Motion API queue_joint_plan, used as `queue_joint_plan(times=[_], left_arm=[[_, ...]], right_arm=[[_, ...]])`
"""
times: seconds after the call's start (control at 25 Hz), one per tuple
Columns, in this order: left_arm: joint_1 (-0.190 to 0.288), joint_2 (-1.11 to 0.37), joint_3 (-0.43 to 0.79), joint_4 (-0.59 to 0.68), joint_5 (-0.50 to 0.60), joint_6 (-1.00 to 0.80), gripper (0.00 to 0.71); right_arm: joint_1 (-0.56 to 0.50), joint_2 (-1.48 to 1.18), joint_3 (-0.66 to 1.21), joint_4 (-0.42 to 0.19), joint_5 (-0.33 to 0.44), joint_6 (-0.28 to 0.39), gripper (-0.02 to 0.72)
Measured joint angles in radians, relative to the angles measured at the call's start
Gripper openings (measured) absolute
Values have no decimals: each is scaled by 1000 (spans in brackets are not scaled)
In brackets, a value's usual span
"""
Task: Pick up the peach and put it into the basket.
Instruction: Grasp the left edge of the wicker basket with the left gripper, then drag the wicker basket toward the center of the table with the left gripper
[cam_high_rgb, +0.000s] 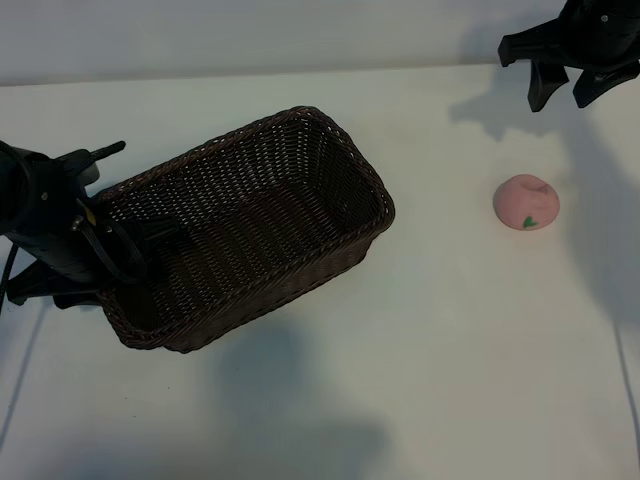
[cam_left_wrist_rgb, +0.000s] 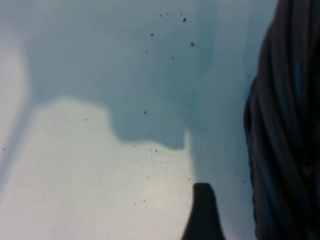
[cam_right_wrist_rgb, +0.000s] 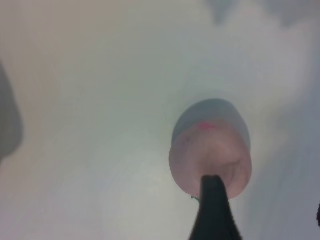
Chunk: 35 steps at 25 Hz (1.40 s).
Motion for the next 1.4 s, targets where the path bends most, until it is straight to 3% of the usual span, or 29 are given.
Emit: queue_joint_plan(times=[0.12, 0.32, 0.4, 0.72, 1.08, 1.4], left_arm=[[0, 0, 0, 0, 1, 0, 412], [0, 3, 0, -5, 8, -5, 181], [0, 3, 0, -15, -6, -12, 130], [0, 3, 0, -40, -19, 14, 123], [0, -44, 0, -203, -37, 242, 95], [0, -80, -140, -228, 84, 404, 92]], right_arm=[[0, 0, 0, 0, 0, -1, 481], [0, 0, 0, 0, 0, -1, 481], [0, 0, 0, 0, 0, -1, 481], [0, 0, 0, 0, 0, 0, 481], [0, 0, 0, 0, 0, 0, 481], [0, 0, -1, 0, 0, -1, 481]])
